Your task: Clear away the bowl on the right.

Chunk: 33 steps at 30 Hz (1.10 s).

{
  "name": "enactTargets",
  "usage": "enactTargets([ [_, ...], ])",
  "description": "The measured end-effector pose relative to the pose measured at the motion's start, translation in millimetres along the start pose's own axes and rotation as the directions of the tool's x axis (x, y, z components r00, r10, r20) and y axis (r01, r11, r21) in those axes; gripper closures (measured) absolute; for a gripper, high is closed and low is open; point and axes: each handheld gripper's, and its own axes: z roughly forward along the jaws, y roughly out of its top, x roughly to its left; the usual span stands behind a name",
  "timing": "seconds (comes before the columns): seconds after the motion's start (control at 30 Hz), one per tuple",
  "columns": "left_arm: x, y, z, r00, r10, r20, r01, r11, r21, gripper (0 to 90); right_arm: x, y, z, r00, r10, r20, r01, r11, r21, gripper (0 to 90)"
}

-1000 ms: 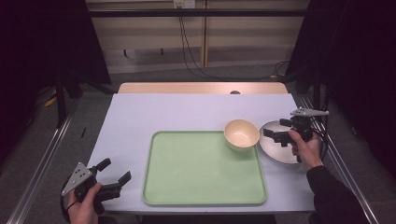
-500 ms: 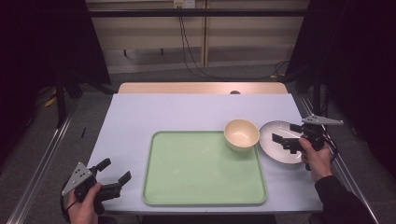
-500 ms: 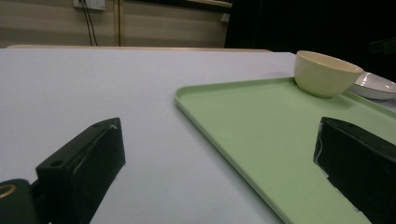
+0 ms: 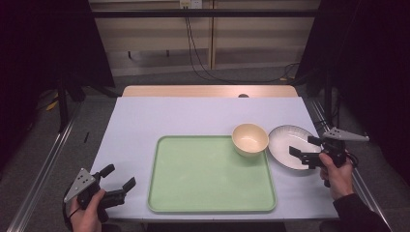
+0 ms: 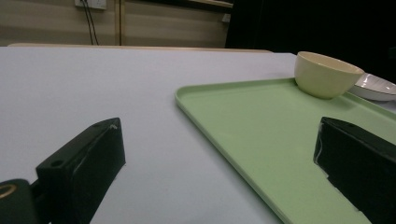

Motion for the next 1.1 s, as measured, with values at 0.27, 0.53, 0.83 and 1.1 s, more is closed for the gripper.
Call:
enactTargets([
  [0.27,-0.3,-0.2,1.0,0.9999,-0.012,0.004,0.012,0.9999,-0.003,2.0,4.6,-11.4,-18.4,0.9999,0.010,0.009,-0.010,1.000,-0.001,5.7],
  [0.53,-0.5,-0.2,1.2,0.9999,-0.014,0.004,0.014,0.9999,-0.004,2.0,9.5,-25.4,-30.3,0.9997,0.010,0.021,-0.010,1.000,-0.005,6.1],
  [0.83,-1.6,-0.1,2.2,0.9997,-0.024,0.004,0.024,0.9996,-0.011,2.0,8.5,-40.4,-43.6,0.9991,0.032,0.026,-0.032,0.999,-0.008,7.0],
  [1.1,-0.7,0.1,1.3,0.9998,-0.017,0.012,0.017,0.9998,-0.005,2.0,5.1,-47.7,-50.6,0.9984,0.041,0.039,-0.040,0.999,-0.013,7.6],
])
